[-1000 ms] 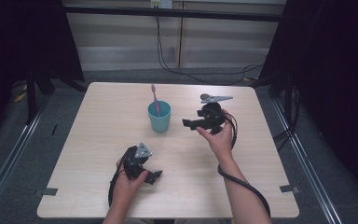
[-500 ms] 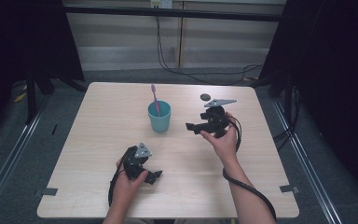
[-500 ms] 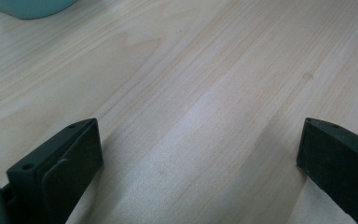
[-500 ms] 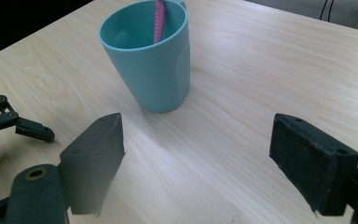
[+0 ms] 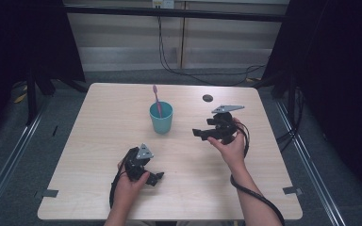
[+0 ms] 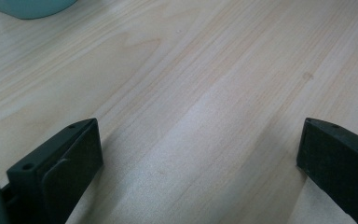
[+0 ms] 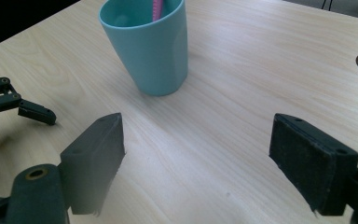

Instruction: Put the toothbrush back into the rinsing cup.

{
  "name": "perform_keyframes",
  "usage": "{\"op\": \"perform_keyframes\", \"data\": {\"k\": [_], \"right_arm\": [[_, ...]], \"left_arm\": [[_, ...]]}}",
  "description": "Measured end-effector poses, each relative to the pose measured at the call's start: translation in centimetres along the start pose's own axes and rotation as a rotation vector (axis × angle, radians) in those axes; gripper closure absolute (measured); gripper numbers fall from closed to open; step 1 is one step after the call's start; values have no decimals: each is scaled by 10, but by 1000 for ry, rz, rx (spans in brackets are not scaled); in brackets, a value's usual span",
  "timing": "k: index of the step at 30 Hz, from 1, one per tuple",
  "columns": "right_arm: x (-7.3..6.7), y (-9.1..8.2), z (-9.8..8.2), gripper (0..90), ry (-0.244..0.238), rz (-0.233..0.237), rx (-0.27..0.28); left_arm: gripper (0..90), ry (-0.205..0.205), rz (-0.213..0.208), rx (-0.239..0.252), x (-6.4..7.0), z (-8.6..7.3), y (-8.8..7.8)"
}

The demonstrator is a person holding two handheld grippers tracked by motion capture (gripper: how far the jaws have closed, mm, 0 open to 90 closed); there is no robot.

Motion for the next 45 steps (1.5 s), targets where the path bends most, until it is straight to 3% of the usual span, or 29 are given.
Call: {"op": "perform_keyframes", "data": {"k": [31,45], "right_arm": [[9,-1,-46,178,18,-5,-32],[13,2,-76,178,14,-35,-95]], "left_arm": [[0,0,0,0,0,0,0],[0,0,0,0,0,0,0]]}}
Point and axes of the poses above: each handheld gripper's, and its own axes: y roughly forward along the jaws, z roughly out of its top, x roughly to its right, the point moved 3 cm from there along y, roughly forward along the jaws, and after that the axes turned 15 degrees about -x, right-handed, at the moved point
